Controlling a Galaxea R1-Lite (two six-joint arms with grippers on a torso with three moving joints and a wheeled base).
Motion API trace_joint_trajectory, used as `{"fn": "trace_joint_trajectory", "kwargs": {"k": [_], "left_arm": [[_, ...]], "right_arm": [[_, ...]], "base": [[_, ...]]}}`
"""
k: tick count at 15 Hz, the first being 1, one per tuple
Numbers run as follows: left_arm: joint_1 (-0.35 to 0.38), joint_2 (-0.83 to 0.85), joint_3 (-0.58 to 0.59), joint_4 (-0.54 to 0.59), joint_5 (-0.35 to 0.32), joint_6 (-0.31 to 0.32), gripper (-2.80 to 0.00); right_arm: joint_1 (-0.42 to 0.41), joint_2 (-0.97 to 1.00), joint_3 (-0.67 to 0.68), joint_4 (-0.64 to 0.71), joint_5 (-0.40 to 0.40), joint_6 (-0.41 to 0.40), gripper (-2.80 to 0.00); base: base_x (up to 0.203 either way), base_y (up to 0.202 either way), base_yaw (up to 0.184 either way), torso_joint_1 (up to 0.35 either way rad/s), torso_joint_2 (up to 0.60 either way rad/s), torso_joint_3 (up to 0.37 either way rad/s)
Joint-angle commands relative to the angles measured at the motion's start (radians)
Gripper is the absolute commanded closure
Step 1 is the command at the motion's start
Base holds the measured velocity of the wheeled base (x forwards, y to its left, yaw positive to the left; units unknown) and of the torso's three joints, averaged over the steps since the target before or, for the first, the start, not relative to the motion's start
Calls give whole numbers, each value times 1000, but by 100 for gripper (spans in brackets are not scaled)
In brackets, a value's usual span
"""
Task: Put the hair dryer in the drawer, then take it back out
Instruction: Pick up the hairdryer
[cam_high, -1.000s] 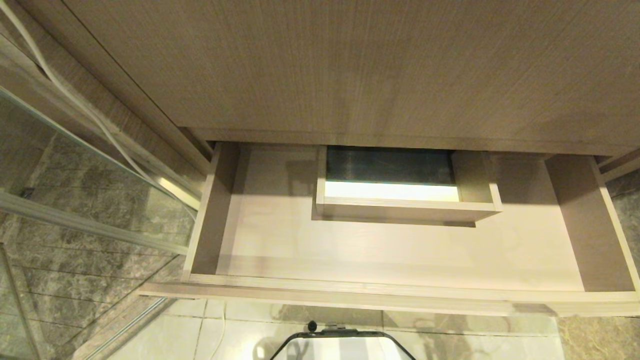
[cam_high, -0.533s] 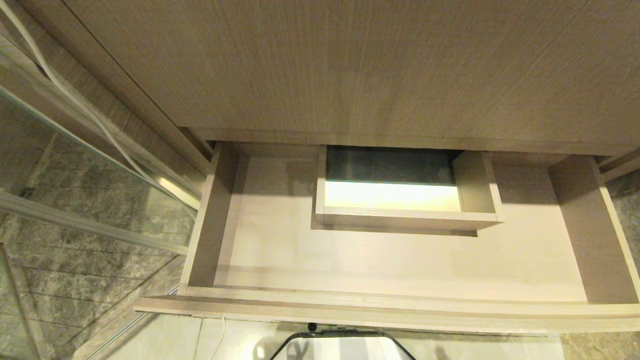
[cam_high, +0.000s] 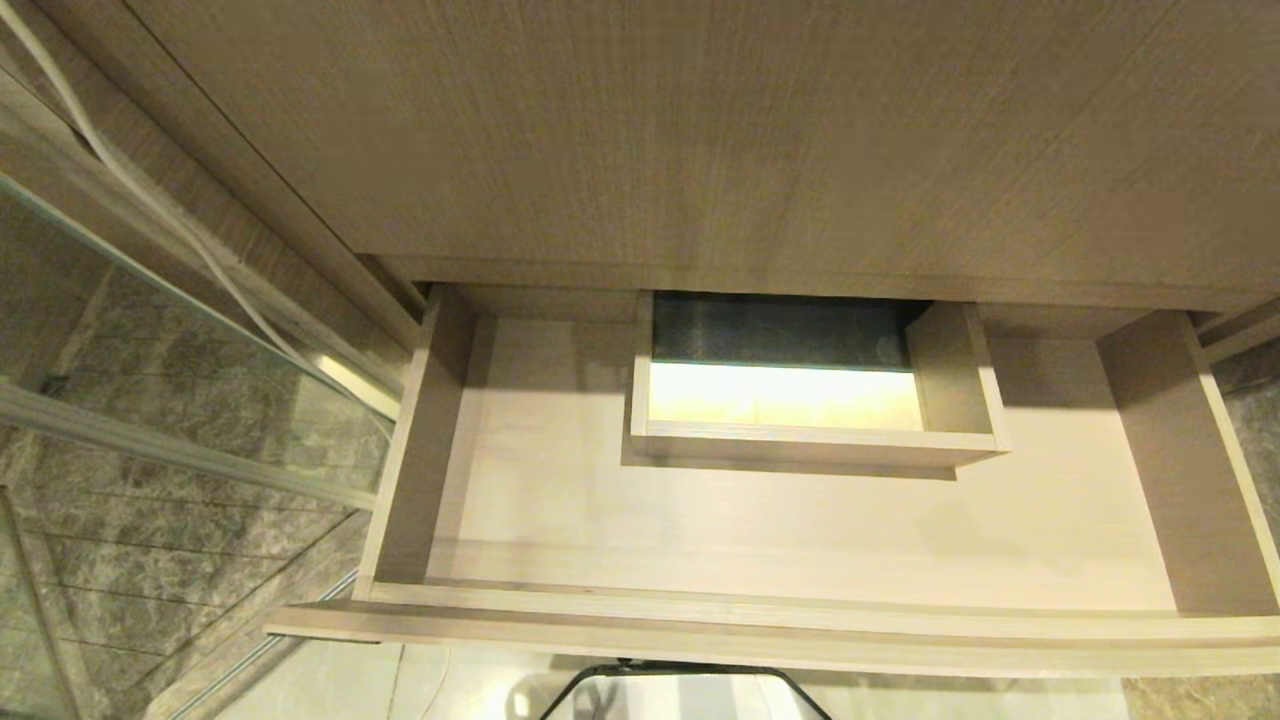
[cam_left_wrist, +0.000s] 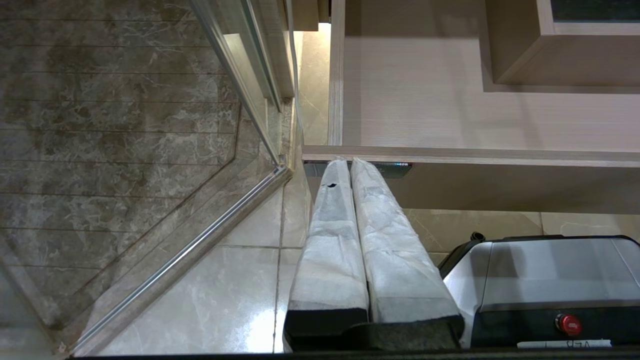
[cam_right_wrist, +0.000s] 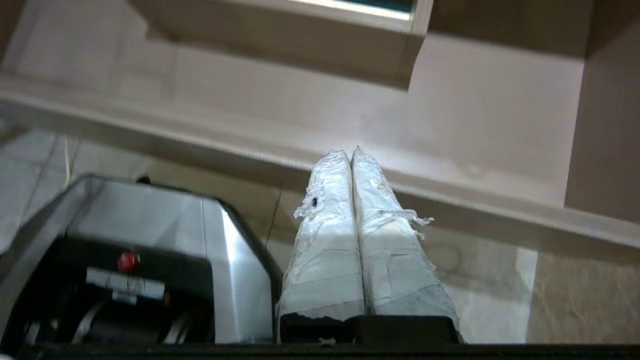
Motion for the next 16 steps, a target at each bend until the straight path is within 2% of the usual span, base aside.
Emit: {"fn": "trace_joint_trajectory", "kwargs": {"k": [1, 16], "left_arm": [[0, 0, 2, 0, -1, -1, 0], [0, 0, 1, 0, -1, 0, 0]], "right_arm": [[1, -49, 53, -124, -7, 9, 0], [1, -49, 53, -126, -7, 9, 0]], "base": [[0, 0, 0, 0, 0, 0], [0, 0, 0, 0, 0, 0]]}}
